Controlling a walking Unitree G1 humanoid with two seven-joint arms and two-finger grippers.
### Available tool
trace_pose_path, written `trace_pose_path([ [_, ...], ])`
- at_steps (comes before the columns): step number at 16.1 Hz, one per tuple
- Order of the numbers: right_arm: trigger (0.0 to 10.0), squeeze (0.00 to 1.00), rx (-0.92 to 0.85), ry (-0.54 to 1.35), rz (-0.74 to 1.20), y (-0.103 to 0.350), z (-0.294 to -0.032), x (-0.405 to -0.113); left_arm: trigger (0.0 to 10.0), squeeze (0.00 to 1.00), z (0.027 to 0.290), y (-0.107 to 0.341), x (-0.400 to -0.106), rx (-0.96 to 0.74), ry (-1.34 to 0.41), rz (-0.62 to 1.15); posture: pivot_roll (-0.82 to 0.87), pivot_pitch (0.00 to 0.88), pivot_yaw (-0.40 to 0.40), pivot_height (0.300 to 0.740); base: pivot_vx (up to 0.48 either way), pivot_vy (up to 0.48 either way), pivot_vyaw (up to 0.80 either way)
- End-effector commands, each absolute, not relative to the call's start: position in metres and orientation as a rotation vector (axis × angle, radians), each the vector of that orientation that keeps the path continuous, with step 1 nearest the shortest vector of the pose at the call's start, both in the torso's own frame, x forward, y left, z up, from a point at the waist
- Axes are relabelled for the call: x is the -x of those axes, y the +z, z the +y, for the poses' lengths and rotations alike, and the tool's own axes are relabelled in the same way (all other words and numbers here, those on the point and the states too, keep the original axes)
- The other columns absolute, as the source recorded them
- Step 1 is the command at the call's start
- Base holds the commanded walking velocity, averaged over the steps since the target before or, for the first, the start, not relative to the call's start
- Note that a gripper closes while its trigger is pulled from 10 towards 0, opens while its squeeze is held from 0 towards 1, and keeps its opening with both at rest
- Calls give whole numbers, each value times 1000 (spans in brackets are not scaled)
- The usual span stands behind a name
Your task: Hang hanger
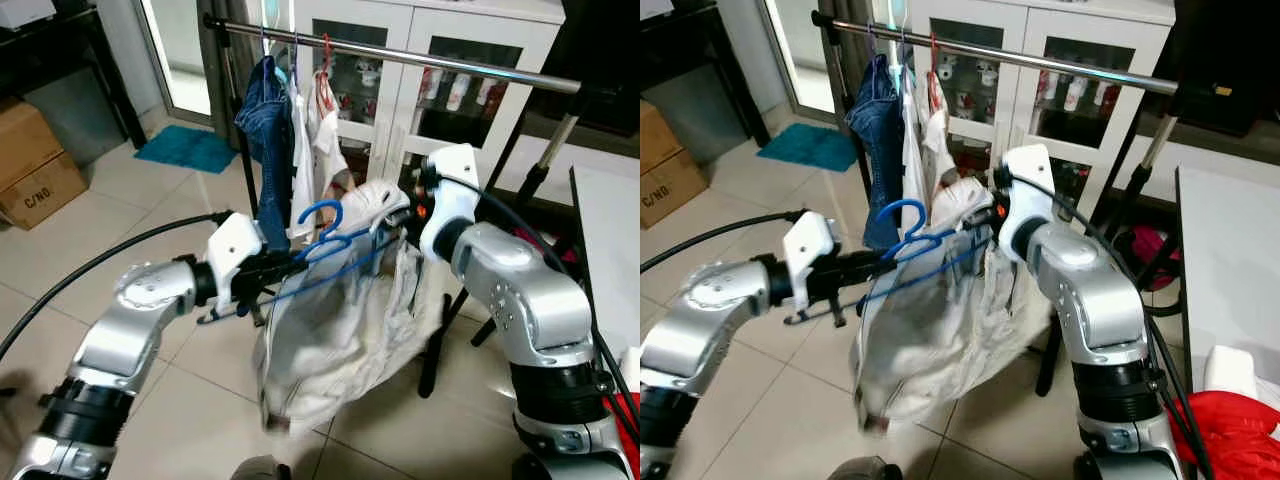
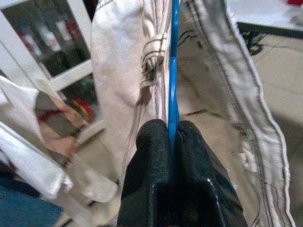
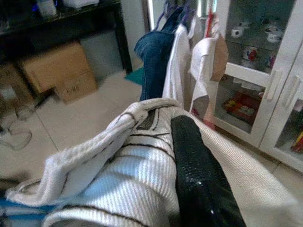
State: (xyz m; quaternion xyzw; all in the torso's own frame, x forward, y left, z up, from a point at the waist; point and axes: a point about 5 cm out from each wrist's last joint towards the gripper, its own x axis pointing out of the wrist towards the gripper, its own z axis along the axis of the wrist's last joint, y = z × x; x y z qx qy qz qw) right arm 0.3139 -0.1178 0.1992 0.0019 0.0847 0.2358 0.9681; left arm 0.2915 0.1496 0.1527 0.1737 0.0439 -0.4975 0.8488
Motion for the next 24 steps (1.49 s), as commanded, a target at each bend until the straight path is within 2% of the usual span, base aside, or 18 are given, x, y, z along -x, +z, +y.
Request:
trace_pose_path([
  [1,0,0,-67,399,82,222,-132,-317,0,0,156,146,-293,-437,-1023,137,64,0,6,740,0,0,0],
  [2,0,0,-178,338,98,221,-141,-319,0,0,156,146,-290,-526,-1068,106,61,0,7,740,0,0,0],
  [4,0,0,-215,320,102,222,-147,-320,0,0,153,141,-284,-565,-1138,118,45,0,23,740,0,0,0],
  [7,0,0,-321,274,116,222,-156,-324,0,0,132,139,-272,-538,-1292,77,46,0,25,740,0,0,0],
  [11,0,0,-389,271,170,212,-157,-323,0,0,131,141,-267,-502,-1310,34,46,0,17,740,0,0,0],
  [13,0,0,-432,228,193,204,-168,-328,0,0,131,145,-262,-476,-1334,22,56,0,14,740,0,0,0],
  [15,0,0,-449,163,227,191,-178,-331,0,0,136,159,-265,-379,-1259,-43,55,0,5,740,0,0,0],
  [19,0,0,-427,72,260,174,-196,-331,0,0,160,167,-271,-459,-1158,-27,58,0,2,740,0,0,0],
  [24,0,0,-431,36,256,168,-205,-331,0,0,177,189,-273,-348,-1089,-72,62,0,7,740,0,0,0],
])
